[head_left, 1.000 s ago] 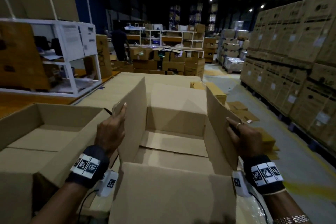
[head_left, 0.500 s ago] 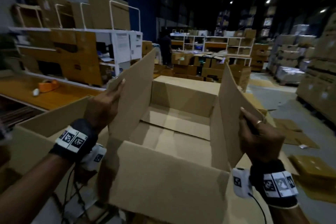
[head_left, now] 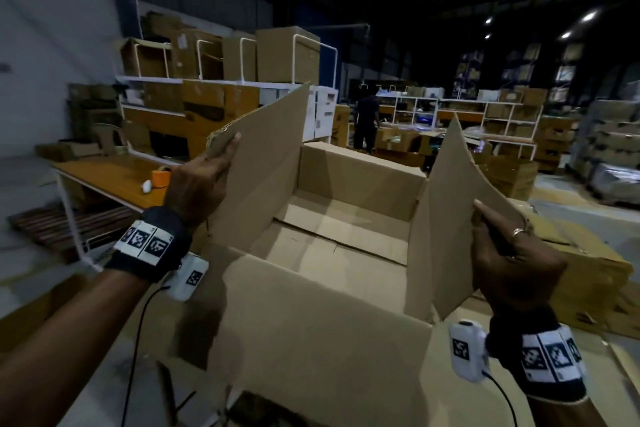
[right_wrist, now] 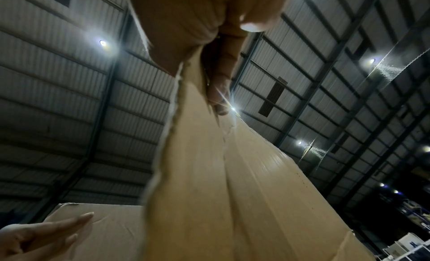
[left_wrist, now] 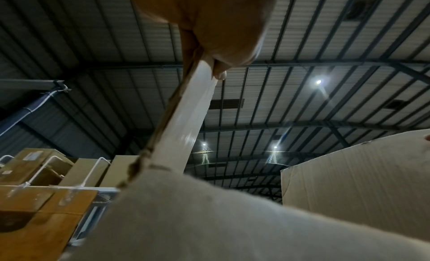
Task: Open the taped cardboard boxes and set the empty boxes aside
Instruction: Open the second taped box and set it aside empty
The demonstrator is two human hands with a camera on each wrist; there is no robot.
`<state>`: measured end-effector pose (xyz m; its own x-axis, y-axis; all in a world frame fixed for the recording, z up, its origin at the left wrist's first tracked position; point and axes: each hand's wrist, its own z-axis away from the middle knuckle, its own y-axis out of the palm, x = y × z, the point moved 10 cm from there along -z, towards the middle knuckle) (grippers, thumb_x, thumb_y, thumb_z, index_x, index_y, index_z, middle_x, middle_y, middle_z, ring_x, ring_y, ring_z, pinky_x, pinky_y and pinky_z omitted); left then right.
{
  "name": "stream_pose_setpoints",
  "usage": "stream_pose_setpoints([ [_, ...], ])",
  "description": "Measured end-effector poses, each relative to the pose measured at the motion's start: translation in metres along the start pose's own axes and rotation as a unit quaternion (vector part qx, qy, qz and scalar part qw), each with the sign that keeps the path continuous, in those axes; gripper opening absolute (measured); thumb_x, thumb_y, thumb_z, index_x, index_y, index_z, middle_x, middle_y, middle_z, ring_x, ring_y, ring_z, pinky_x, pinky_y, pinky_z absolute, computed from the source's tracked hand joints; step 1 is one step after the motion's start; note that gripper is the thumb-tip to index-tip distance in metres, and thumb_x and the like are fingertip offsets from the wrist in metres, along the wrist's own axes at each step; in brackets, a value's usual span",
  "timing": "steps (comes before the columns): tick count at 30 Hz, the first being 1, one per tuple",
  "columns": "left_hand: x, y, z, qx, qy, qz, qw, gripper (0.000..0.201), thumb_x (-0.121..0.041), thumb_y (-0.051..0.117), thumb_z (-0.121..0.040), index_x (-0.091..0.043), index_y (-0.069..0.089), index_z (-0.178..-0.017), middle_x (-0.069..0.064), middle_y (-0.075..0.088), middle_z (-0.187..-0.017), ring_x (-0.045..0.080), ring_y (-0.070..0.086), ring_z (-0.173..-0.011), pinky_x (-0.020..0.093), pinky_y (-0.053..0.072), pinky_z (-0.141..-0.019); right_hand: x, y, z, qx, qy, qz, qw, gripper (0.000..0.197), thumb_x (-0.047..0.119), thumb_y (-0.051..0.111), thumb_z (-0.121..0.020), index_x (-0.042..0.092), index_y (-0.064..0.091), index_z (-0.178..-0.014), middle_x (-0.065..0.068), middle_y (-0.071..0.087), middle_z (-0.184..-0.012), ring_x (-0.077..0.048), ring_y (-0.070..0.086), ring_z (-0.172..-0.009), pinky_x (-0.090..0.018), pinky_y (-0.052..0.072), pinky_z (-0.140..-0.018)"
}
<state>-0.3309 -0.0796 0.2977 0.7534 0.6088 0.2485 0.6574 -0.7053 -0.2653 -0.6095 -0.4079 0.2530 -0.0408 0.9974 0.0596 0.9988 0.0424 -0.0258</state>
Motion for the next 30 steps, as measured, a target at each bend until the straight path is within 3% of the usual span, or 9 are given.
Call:
stream_pose_setpoints([
  [6,0.114,0.001,0.019,-0.028,-0.021,-0.029,0.999,0.041,-0.016,0.051,-0.097,-0.005,0.064,-0.134,0.030,0.072,-0.090,0.041,0.064,-0.056,0.043,0.053,-0.051,0.067,0.087,-0.002,-0.008,0.003,-0.021,1.000,0.027,0.019,0.065,-0.099,-0.003,0.074,-0.112,-0.020,0.076,-0.094,-0.031,0.072,-0.065,-0.039,0.059,-0.064],
  [12,0.197,0.004,0.034,-0.045,-0.035,-0.014,0.998,0.036,-0.010,0.059,-0.097,-0.002,0.065,-0.132,0.035,0.070,-0.104,0.043,0.065,-0.057,0.044,0.055,-0.050,0.111,0.155,-0.001,-0.016,0.016,-0.030,0.999,0.025,0.016,0.067,-0.098,-0.002,0.074,-0.114,-0.021,0.076,-0.095,-0.030,0.071,-0.062,-0.037,0.058,-0.063],
  [16,0.246,0.033,0.043,-0.009,-0.066,0.002,0.998,0.040,-0.005,0.067,-0.090,-0.005,0.067,-0.130,0.034,0.069,-0.111,0.047,0.068,-0.063,0.047,0.057,-0.054,0.136,0.204,-0.006,-0.002,0.001,-0.032,0.999,0.024,0.014,0.067,-0.097,-0.004,0.074,-0.111,-0.021,0.076,-0.088,-0.022,0.066,-0.057,-0.028,0.051,-0.064],
  [20,0.282,0.077,0.058,0.019,-0.064,0.024,0.998,0.042,-0.011,0.064,-0.092,-0.006,0.065,-0.133,0.031,0.067,-0.121,0.046,0.071,-0.073,0.048,0.059,-0.062,0.137,0.244,-0.002,-0.006,0.024,-0.047,0.999,0.032,0.024,0.063,-0.100,-0.005,0.073,-0.112,-0.022,0.076,-0.097,-0.025,0.071,-0.069,-0.030,0.055,-0.071],
  [22,0.295,0.099,0.064,0.024,-0.060,0.035,0.997,0.042,-0.015,0.059,-0.094,-0.006,0.064,-0.134,0.033,0.068,-0.117,0.046,0.071,-0.072,0.050,0.060,-0.063,0.134,0.259,0.000,-0.015,0.036,-0.047,0.998,0.033,0.024,0.062,-0.101,-0.005,0.073,-0.112,-0.023,0.074,-0.101,-0.030,0.073,-0.074,-0.029,0.055,-0.075],
  [25,0.312,0.127,0.077,0.024,-0.044,0.035,0.998,0.042,-0.019,0.055,-0.092,-0.004,0.066,-0.130,0.032,0.072,-0.104,0.041,0.067,-0.059,0.044,0.057,-0.053,0.124,0.284,0.003,-0.022,0.060,-0.049,0.997,0.028,0.018,0.064,-0.099,-0.005,0.073,-0.112,-0.014,0.072,-0.102,-0.032,0.074,-0.072,-0.017,0.054,-0.076],
  [30,0.331,0.167,0.102,0.042,-0.035,0.060,0.997,0.037,-0.011,0.065,-0.090,-0.003,0.069,-0.126,0.026,0.072,-0.082,0.030,0.057,-0.048,0.034,0.049,-0.046,0.133,0.332,0.026,0.029,0.056,-0.021,0.998,0.026,0.016,0.062,-0.099,-0.003,0.073,-0.112,-0.020,0.076,-0.093,-0.028,0.070,-0.060,-0.031,0.054,-0.065],
])
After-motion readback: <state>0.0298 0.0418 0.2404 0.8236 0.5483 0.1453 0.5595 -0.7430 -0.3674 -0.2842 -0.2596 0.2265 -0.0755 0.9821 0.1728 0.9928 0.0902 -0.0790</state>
